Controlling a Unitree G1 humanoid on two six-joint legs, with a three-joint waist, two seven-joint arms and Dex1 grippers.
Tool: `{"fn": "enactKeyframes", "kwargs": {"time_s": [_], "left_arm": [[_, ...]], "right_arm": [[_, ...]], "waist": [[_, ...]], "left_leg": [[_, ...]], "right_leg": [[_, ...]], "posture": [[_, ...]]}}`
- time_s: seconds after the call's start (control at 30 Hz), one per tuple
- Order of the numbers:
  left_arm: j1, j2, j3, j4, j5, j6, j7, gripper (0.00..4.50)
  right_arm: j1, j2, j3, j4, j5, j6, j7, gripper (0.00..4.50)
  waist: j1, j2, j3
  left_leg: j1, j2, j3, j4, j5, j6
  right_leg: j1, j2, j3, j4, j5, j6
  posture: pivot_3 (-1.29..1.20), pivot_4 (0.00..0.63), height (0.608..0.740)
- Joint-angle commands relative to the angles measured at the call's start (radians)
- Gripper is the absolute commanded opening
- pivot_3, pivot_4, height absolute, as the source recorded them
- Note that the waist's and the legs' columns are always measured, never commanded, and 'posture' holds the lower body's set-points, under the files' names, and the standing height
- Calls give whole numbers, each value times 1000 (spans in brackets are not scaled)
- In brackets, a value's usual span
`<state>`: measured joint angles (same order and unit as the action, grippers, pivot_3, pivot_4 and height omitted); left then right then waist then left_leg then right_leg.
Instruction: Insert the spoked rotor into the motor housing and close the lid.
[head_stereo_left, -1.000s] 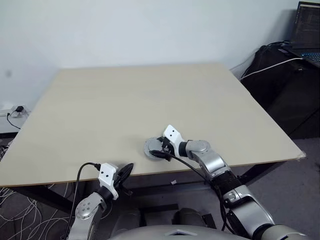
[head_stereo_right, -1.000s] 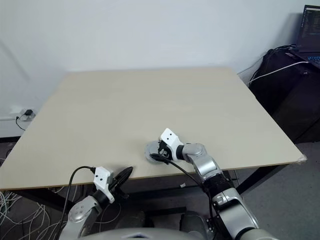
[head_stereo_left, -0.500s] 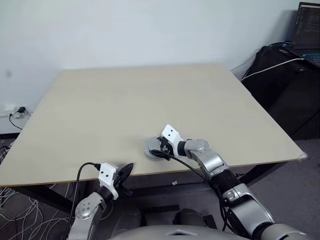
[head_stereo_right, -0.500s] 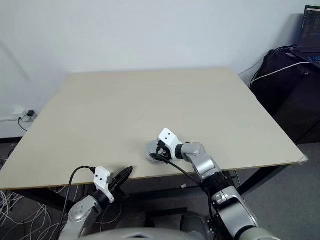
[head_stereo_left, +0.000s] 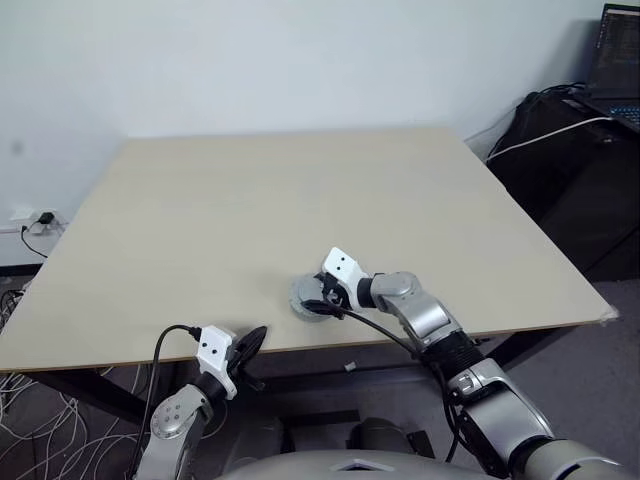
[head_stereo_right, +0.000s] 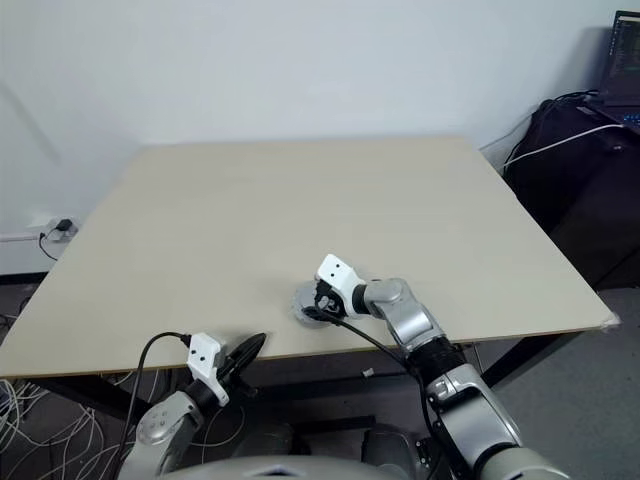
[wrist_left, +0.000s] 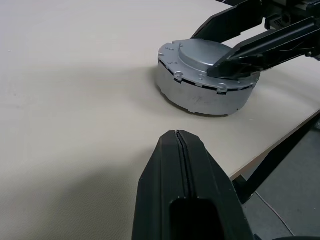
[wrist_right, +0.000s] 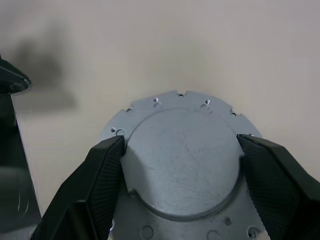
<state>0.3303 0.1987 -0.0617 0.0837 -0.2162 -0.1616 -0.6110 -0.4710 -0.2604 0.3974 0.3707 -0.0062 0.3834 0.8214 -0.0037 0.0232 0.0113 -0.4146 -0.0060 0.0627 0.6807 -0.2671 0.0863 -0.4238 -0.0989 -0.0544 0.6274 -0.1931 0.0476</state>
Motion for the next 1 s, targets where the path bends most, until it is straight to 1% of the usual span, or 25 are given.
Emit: {"fn": "enactKeyframes", "kwargs": {"time_s": [0.03,0.23,0.33,0.4,0.47,0.53,0.6,0.7,0.73,0.77,1.0], "left_arm": [[-10,-2,3,-23,-14,-9,0,0],[-10,3,7,-22,-6,-15,5,0],[-12,17,5,-17,33,-21,28,0],[-22,31,14,16,78,-26,67,0],[-43,46,49,73,118,-78,124,0],[-126,87,119,47,57,-54,120,0],[-190,110,146,7,18,-26,107,0],[-268,111,122,-30,6,5,81,0],[-293,108,106,-35,4,21,67,0],[-314,107,90,-37,4,38,54,0],[-444,108,-18,30,13,164,-49,0]], "right_arm": [[8,-29,20,38,-36,52,9,3294],[12,-14,9,37,-30,52,-14,3294],[19,-7,10,31,-31,49,-22,3294],[22,-4,11,27,-30,48,-26,3294],[25,-1,12,24,-29,49,-27,3294],[26,0,13,23,-29,49,-28,3294],[26,2,13,23,-30,48,-28,3294],[27,8,10,27,-30,45,-33,3294],[27,11,9,27,-30,45,-36,3294],[29,15,9,26,-30,45,-38,3294],[41,31,14,13,-33,49,-46,3294]], "waist": [[3,0,0],[7,0,0],[7,0,0],[7,0,0],[7,0,0],[9,-2,1],[15,-4,0],[16,-1,-3],[16,-1,-3],[15,-2,-4],[2,-4,-5]], "left_leg": [[0,0,0,0,0,0],[0,0,0,-1,0,0],[0,0,0,-1,0,0],[0,0,0,-1,0,0],[1,0,0,-2,0,0],[1,1,0,-2,0,0],[0,1,-2,-2,0,-1],[0,1,-1,-2,1,-1],[1,1,0,-2,1,-1],[1,0,0,-2,1,-1],[2,0,1,-2,1,-1]], "right_leg": [[0,0,0,0,0,0],[0,0,0,0,-1,1],[0,0,0,0,-1,1],[0,0,0,0,-1,2],[0,0,0,0,-1,2],[0,1,0,0,-1,2],[-1,1,-2,1,-1,1],[0,0,-2,1,0,0],[0,1,0,0,3,-4],[1,0,0,0,3,-4],[0,5,0,0,3,-4]], "posture": [[0,0,740],[0,0,740],[0,0,740],[0,0,740],[0,0,740],[0,0,740],[0,0,740],[0,0,740],[0,0,740],[0,0,740],[0,0,740]]}}
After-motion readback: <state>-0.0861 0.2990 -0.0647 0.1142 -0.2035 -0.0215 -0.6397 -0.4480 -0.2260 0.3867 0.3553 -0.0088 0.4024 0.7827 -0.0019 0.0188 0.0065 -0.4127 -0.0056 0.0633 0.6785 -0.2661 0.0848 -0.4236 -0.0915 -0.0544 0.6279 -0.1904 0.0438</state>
